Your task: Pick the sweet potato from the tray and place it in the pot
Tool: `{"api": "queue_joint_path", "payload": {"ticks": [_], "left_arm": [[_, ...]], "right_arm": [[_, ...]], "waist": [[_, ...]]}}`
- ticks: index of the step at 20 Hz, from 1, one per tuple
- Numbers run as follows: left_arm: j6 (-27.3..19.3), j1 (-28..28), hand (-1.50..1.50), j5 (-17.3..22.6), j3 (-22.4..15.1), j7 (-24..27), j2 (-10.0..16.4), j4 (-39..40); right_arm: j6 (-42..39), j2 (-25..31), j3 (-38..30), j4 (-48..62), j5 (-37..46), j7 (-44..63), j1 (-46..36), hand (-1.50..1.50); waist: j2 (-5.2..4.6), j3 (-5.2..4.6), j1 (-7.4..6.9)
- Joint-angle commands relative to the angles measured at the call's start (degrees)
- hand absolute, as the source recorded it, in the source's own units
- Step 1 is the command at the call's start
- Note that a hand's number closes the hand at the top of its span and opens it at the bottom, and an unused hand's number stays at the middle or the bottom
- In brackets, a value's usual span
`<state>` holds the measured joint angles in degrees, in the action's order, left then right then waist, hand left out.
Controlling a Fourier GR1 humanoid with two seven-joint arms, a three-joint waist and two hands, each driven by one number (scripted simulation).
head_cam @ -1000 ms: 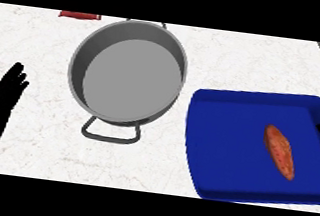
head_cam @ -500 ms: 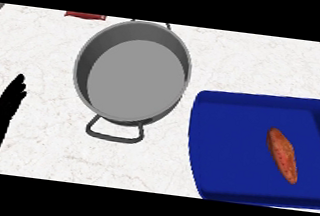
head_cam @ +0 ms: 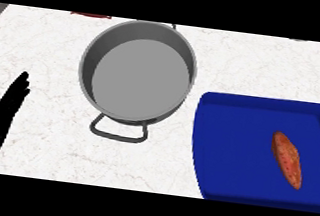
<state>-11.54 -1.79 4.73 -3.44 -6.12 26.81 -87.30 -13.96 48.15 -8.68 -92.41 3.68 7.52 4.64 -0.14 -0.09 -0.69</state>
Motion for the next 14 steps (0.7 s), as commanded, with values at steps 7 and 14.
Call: {"api": "queue_joint_path", "payload": {"ticks": [7, 14], "left_arm": [[-0.36, 3.93, 0.0, -2.16, -0.68, 0.48, -2.32, 3.58], [-0.46, -1.59, 0.0, -3.89, 0.84, -0.49, -3.59, -1.82]], "right_arm": [[-19.14, 3.35, 13.99, 1.51, -1.57, 22.93, -14.21, -1.5], [-25.38, -3.23, 15.23, 3.02, -1.84, 30.61, -19.24, -1.5]], "waist": [[-0.26, -0.01, -0.76], [0.16, 0.08, 0.33]]}}
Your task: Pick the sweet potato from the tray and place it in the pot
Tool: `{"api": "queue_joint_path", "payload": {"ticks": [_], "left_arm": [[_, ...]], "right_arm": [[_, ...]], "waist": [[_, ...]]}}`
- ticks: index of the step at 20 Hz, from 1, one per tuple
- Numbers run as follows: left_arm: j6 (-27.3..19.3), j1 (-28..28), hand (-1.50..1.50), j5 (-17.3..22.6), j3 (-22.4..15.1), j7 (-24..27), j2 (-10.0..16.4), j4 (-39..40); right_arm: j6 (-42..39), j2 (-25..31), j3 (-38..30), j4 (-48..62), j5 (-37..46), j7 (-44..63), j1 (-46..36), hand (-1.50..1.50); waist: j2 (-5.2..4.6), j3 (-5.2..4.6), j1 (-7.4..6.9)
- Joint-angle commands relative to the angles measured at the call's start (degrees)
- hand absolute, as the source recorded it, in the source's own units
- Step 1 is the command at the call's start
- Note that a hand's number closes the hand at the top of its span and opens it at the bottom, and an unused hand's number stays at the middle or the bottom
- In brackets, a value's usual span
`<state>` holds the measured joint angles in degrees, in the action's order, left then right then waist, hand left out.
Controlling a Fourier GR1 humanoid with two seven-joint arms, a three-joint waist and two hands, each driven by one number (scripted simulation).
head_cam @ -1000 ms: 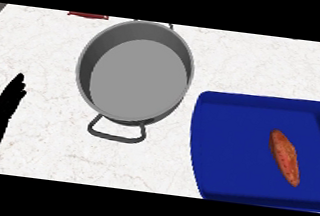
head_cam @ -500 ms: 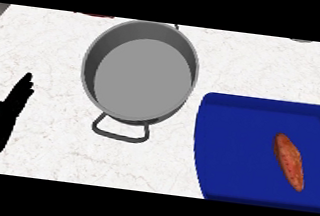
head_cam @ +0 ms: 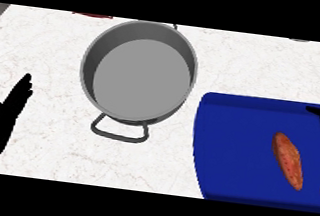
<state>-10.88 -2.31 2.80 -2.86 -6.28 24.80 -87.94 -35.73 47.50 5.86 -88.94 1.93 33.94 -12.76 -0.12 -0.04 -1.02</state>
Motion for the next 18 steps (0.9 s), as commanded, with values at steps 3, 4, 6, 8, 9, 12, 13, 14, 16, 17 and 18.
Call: {"api": "queue_joint_path", "payload": {"ticks": [3, 4, 6, 8, 9, 12, 13, 14, 16, 17, 18], "left_arm": [[2.93, -1.19, 0.0, 0.7, 3.22, -1.6, 0.75, -2.24], [0.59, 2.19, 0.0, -2.34, 1.7, -0.52, -2.07, 1.66], [3.26, 1.98, 0.0, -1.39, 3.44, 0.03, -1.06, 2.86], [3.95, -0.8, 0.0, -0.54, 4.31, -2.87, -0.07, -3.58], [2.99, 1.28, 0.0, -3.07, 3.75, 0.93, -1.92, 3.07], [3.9, 0.32, 0.0, -3.3, 4.03, 2.04, -2.97, 2.88], [5.83, 1.01, 0.0, -2.19, 5.92, 0.32, -1.86, 1.74], [5.25, 1.42, 0.0, -2.82, 5.6, 1.3, -3.16, 3.14], [4.44, -0.15, 0.0, -3.58, 5.23, -0.23, -4.65, 0.5], [5.37, -1.21, 0.0, -4.11, 5.58, 0.39, -4.06, 0.13], [6.83, -0.08, 0.0, -3.03, 7.29, -1.51, -1.59, -0.96]], "right_arm": [[-7.04, -4.68, 0.93, 4.25, -0.37, 8.41, -9.46, -1.5], [-6.59, -3.93, 1.15, 3.25, 3.82, 3.18, -4.29, -1.5], [-5.94, -5.99, 1.36, 0.82, 5.01, 7.22, -3.36, -1.5], [-5.35, -7.79, 2.73, 6.21, 9.37, 4.01, -5.51, -1.5], [-7.47, -7.64, 2.08, 2.92, 7.88, 7.37, -4.97, -1.5], [-6.05, -10.01, 3.64, 3.01, 12.19, 4.43, -1.96, -1.5], [-7.37, -11.29, 2.17, 8.48, 13.35, 3.69, -6.4, -1.5], [-7.2, -13.7, 2.75, 9.38, 13.66, 6.13, -8.64, -1.5], [-8.92, -12.55, 1.7, 5.56, 13.89, 6.74, -5.17, -1.5], [-8.03, -14.47, 1.39, 9.89, 15.28, 6.12, -8.26, -1.5], [-6.1, -14.85, 3.33, 10.24, 17.4, 3.26, -5.12, -1.5]], "waist": [[0.09, 0.02, 0.23], [0.08, 0.03, 0.85], [0.14, 0.02, 0.98], [0.12, 0.06, 0.45], [0.12, 0.02, 0.88], [0.15, 0.03, 1.02], [0.1, 0.04, 0.73], [0.08, 0.03, 0.68], [0.14, 0.03, 0.82], [0.1, 0.04, 0.62], [0.1, 0.05, 0.65]]}}
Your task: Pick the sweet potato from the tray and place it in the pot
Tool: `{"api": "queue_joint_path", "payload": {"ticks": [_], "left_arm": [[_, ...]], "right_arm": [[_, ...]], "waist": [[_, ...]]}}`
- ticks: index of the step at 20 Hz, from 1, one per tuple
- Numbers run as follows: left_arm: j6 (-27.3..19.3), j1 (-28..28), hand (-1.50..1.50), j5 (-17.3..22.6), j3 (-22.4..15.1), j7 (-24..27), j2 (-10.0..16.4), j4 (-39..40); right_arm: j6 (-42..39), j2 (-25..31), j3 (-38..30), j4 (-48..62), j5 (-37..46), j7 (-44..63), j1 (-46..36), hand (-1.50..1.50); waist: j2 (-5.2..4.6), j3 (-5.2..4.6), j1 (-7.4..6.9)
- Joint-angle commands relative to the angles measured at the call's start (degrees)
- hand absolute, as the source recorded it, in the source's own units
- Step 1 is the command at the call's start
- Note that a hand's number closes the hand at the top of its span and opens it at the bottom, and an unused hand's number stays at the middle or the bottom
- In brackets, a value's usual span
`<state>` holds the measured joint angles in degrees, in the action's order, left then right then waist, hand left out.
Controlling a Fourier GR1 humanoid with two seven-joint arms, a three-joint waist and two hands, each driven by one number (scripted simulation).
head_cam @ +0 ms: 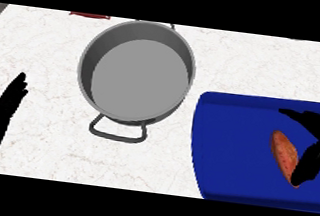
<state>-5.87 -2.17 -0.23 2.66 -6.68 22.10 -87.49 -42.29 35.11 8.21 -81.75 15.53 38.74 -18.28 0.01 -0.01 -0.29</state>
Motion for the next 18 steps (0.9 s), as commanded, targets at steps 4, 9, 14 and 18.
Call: {"api": "queue_joint_path", "payload": {"ticks": [4, 9, 14, 18], "left_arm": [[-1.67, 3.28, 0.0, -3.85, -0.51, -4.0, -3.58, -1.17], [0.56, -1.27, 0.0, -4.79, 0.45, -0.64, -5.0, -2.33], [3.51, 2.78, 0.0, -4.15, 3.44, -0.96, -4.41, 2.01], [1.95, 2.18, 0.0, -7.01, 1.7, -2.24, -6.54, 0.15]], "right_arm": [[-0.58, -1.85, -0.83, 3.42, 6.81, -3.46, 1.23, -1.5], [1.54, -6.48, -0.79, 8.28, 12.31, -5.11, -0.78, -1.5], [0.99, -5.69, -2.28, 8.44, 15.4, -9.24, 2.65, -1.5], [-4.99, -6.47, -2.47, 3.93, 13.99, -7.03, 1.94, 1.5]], "waist": [[-0.02, 0.03, 0.19], [-0.01, 0.02, -0.03], [-0.02, 0.01, 0.27], [0.05, -0.01, 0.43]]}}
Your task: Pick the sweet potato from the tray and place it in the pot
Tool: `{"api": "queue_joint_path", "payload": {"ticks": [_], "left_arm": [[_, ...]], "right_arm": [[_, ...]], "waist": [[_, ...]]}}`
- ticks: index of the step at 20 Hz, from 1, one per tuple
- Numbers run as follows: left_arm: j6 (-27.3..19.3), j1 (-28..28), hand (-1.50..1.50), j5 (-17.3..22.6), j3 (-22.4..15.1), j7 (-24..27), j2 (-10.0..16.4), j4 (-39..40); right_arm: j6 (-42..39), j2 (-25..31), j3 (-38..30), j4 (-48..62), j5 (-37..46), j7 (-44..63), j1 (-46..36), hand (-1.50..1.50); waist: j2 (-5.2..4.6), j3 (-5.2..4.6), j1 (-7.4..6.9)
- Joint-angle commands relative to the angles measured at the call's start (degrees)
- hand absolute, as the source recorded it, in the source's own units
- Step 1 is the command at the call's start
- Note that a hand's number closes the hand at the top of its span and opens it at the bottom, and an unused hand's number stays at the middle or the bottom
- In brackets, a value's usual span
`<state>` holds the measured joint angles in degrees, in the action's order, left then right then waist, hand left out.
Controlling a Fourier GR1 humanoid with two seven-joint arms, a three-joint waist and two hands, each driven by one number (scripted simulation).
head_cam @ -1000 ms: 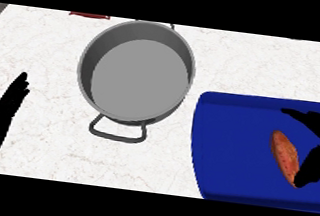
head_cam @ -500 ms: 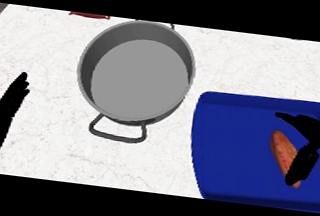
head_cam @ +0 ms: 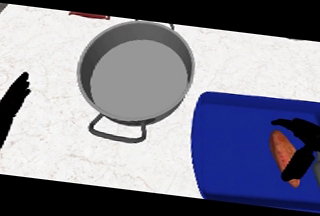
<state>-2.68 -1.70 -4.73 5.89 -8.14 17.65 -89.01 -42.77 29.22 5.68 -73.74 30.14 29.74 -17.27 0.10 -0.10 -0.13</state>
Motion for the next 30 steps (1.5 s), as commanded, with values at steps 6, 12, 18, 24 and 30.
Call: {"api": "queue_joint_path", "payload": {"ticks": [6, 12, 18, 24, 30], "left_arm": [[2.61, 1.15, 0.0, -0.38, 2.25, 0.29, 0.07, 0.92], [3.19, 1.44, 0.0, -0.68, 2.95, -1.16, -0.68, -0.06], [4.05, 2.78, 0.0, -1.95, -1.0, 1.1, -1.49, 1.36], [3.42, 5.28, 0.0, -2.0, -0.79, 0.31, -1.94, 2.74], [4.28, 4.86, 0.0, -2.18, -1.38, 0.37, -1.75, 2.96]], "right_arm": [[2.36, -2.79, 1.65, 1.45, 6.14, -6.64, -0.91, 1.5], [-0.13, -2.91, -0.03, 0.1, 6.53, -8.04, 0.0, 1.5], [6.25, -28.47, 24.05, -11.8, 13.97, 0.16, -9.82, 1.5], [17.99, -29.04, 38.71, -12.15, 13.08, 14.32, -18.43, 1.5], [30.52, -29.18, 45.22, -15.14, 17.98, 27.04, -30.92, 1.5]], "waist": [[-0.11, 0.1, -0.06], [-0.08, 0.1, -0.01], [0.02, -0.25, -7.69], [-0.05, -0.11, -6.6], [0.48, -0.11, -6.47]]}}
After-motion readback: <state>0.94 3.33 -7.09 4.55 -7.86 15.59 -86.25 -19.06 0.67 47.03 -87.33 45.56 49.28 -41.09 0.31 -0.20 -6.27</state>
